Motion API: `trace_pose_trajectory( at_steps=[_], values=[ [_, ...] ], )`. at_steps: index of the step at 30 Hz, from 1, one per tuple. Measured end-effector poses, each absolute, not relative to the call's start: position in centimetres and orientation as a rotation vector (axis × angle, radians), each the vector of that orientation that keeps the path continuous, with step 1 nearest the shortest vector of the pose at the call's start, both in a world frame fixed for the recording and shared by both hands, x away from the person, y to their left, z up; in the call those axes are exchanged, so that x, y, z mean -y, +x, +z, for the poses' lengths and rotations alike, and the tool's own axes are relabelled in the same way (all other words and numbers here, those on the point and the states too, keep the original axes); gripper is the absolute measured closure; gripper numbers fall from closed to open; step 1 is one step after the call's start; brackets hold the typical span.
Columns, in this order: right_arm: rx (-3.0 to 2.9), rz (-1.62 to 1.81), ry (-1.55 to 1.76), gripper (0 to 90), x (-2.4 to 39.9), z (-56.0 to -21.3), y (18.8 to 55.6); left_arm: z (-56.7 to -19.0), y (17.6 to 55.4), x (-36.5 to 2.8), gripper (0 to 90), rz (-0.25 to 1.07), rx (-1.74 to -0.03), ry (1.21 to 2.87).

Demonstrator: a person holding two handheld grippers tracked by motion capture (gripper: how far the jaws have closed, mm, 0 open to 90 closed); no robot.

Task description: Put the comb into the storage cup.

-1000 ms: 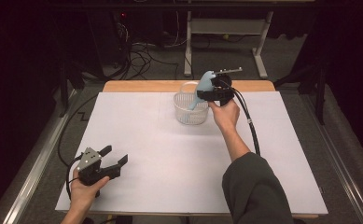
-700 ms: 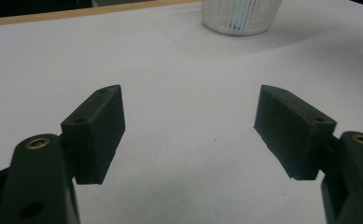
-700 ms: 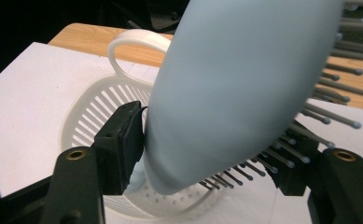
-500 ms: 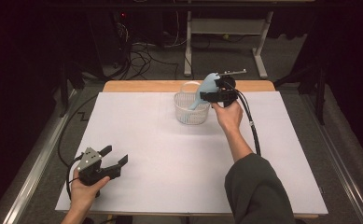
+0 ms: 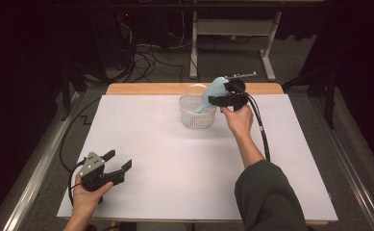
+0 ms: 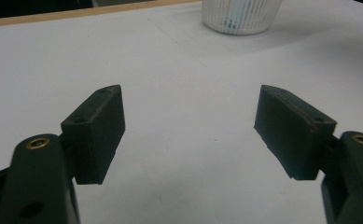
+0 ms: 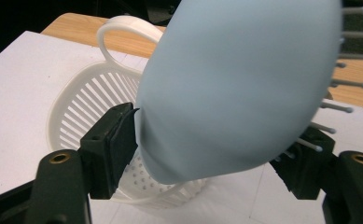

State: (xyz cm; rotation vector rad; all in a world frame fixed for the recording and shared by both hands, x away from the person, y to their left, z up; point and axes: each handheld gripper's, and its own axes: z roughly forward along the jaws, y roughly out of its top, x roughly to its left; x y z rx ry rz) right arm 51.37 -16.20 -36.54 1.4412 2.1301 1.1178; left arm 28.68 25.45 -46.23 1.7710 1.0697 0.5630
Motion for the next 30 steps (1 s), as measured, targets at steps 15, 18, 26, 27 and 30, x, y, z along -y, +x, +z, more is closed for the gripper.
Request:
trace_pose_trajectory(
  at_steps=[15, 18, 26, 27, 30],
  values=[
    [-2.136, 1.141, 1.441, 27.3, 17.1, -36.6, 50.8, -46.2, 28.7, -25.4, 25.5, 0.564, -1.07, 1.769],
    [-2.134, 1.149, 1.434, 26.9, 17.3, -36.6, 50.7, -46.2, 28.7, -25.4, 25.5, 0.565, -1.07, 1.769],
    [-2.125, 1.158, 1.437, 26.4, 17.9, -36.4, 50.4, -46.2, 28.7, -25.4, 25.6, 0.568, -1.068, 1.768],
    [-2.123, 1.16, 1.434, 26.3, 18.0, -36.4, 50.3, -46.2, 28.6, -25.4, 25.5, 0.568, -1.068, 1.767],
    [-2.12, 1.161, 1.427, 26.3, 18.2, -36.3, 50.1, -46.2, 28.6, -25.4, 25.5, 0.569, -1.067, 1.768]
  ],
)
